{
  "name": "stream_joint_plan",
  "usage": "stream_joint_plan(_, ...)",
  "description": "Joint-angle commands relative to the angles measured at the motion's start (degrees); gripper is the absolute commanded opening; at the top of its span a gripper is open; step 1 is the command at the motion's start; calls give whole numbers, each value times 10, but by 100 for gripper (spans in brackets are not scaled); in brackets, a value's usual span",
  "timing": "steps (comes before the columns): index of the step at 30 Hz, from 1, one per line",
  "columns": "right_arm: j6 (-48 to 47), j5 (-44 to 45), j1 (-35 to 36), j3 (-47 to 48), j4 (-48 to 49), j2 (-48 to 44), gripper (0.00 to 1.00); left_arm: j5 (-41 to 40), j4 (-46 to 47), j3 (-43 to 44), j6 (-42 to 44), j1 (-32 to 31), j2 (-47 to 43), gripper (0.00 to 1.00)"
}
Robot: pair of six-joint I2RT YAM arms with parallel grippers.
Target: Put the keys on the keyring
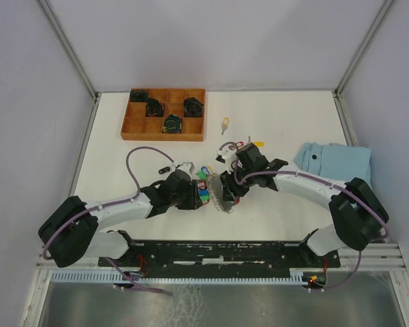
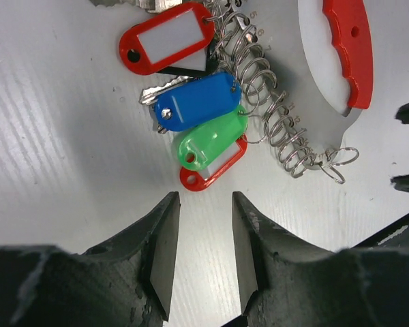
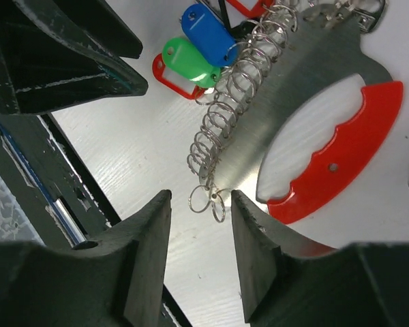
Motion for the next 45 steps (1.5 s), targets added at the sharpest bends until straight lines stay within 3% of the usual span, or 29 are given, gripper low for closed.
stream_joint_plan(1, -22, -21, 15, 45, 37, 36, 47, -14, 20, -20, 14, 3, -49, 44)
stream_joint_plan(11, -35, -18, 25, 73, 48, 110, 44, 0, 47, -56, 12, 5, -104, 47)
stream_joint_plan(21, -46, -42, 30, 90, 44, 159, 42, 34, 93, -72, 3, 4, -81, 48)
stream_joint_plan(28, -56, -60, 31, 90, 39, 165, 28, 63, 143, -75, -10, 4, -40, 47)
stream_joint_plan(35, -76, -60, 31, 77, 34, 136, 2, 81, 191, -80, -23, 4, -14, 47)
stream_joint_plan(45, -94, -91, 31, 36, 67, 95, 1, 77, 219, -79, -24, 7, 15, 45)
